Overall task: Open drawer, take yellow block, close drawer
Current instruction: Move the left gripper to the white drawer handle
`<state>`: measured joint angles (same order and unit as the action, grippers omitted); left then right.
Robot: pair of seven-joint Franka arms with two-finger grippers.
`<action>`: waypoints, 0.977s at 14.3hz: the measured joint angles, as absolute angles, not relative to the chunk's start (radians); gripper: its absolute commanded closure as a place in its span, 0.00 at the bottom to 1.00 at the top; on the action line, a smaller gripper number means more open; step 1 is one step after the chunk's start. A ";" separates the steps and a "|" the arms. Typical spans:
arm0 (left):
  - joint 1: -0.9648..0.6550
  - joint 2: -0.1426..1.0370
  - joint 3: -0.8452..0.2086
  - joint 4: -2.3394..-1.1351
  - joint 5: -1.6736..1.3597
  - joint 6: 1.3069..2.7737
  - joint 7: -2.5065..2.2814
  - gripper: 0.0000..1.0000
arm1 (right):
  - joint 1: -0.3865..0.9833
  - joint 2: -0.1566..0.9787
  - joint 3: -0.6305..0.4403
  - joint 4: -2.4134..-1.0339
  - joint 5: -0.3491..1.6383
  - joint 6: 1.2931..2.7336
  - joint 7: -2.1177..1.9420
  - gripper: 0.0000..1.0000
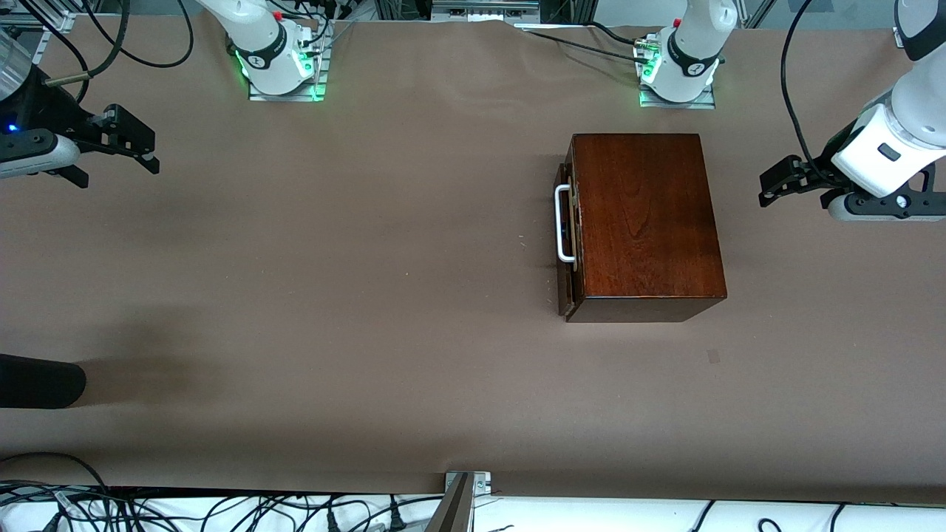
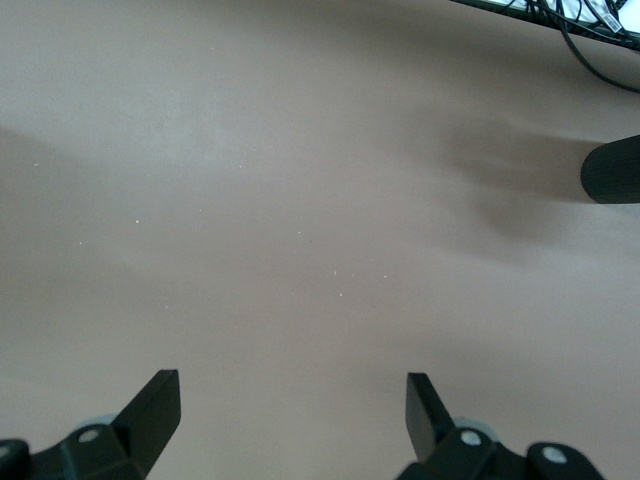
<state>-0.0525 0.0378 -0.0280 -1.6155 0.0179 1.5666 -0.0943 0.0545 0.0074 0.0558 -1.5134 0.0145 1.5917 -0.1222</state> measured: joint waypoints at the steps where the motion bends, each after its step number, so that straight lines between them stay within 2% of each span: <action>1: -0.052 0.038 -0.026 -1.615 0.018 1.567 -0.094 0.00 | 0.054 0.007 0.056 -1.513 0.014 1.592 -0.122 0.00; 7: -0.052 0.038 -0.021 -1.613 0.018 1.561 -0.098 0.00 | 0.055 0.007 0.063 -1.509 0.015 1.593 -0.122 0.00; 10: -0.056 0.040 -0.030 -1.613 0.018 1.502 -0.099 0.00 | 0.055 0.005 0.067 -1.504 0.015 1.592 -0.122 0.00; 14: -0.071 0.071 -0.095 -1.609 0.018 1.455 -0.099 0.00 | 0.055 -0.010 0.070 -1.502 0.015 1.591 -0.122 0.00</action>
<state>-0.0715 0.0706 -0.0951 -1.6090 0.0178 1.4548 -0.0985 0.0551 -0.0103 0.0700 -1.5015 0.0145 1.5909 -0.1223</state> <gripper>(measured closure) 0.000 0.000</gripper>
